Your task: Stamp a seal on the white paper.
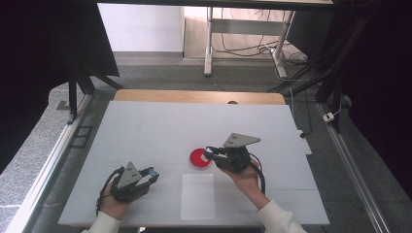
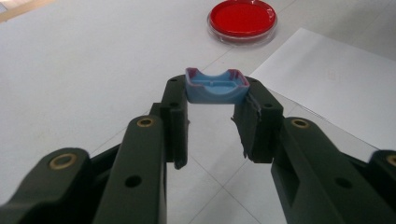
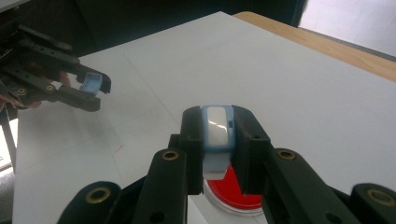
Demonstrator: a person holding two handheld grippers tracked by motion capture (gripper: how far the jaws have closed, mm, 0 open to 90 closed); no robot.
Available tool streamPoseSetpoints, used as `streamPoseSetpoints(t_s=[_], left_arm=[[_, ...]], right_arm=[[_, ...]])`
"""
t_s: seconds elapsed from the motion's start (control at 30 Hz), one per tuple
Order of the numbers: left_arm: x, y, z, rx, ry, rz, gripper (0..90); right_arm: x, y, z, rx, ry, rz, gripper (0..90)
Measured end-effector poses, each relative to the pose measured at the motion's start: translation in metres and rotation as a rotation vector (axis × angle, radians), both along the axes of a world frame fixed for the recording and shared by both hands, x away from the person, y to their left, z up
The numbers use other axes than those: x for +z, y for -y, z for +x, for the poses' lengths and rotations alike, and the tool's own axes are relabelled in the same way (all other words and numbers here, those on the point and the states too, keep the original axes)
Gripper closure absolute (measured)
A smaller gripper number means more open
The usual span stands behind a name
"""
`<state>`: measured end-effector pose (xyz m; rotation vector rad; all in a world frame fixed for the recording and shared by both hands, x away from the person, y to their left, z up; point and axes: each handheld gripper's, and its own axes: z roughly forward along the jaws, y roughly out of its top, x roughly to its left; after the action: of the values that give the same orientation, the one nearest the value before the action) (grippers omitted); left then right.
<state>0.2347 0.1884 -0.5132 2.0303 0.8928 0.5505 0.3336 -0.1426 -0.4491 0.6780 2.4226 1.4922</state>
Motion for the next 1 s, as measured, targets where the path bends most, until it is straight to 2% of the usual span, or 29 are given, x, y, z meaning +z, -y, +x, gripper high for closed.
streamPoseSetpoints(t_s=[0.4, 1.0], left_arm=[[0.000, 0.000, -0.001, 0.000, 0.000, 0.001, 66.0], [0.000, 0.000, -0.001, -0.002, -0.001, 0.001, 66.0]], right_arm=[[0.000, 0.004, -0.009, 0.017, 0.002, -0.014, 75.0], [0.002, -0.001, -0.022, 0.060, 0.006, -0.022, 75.0]])
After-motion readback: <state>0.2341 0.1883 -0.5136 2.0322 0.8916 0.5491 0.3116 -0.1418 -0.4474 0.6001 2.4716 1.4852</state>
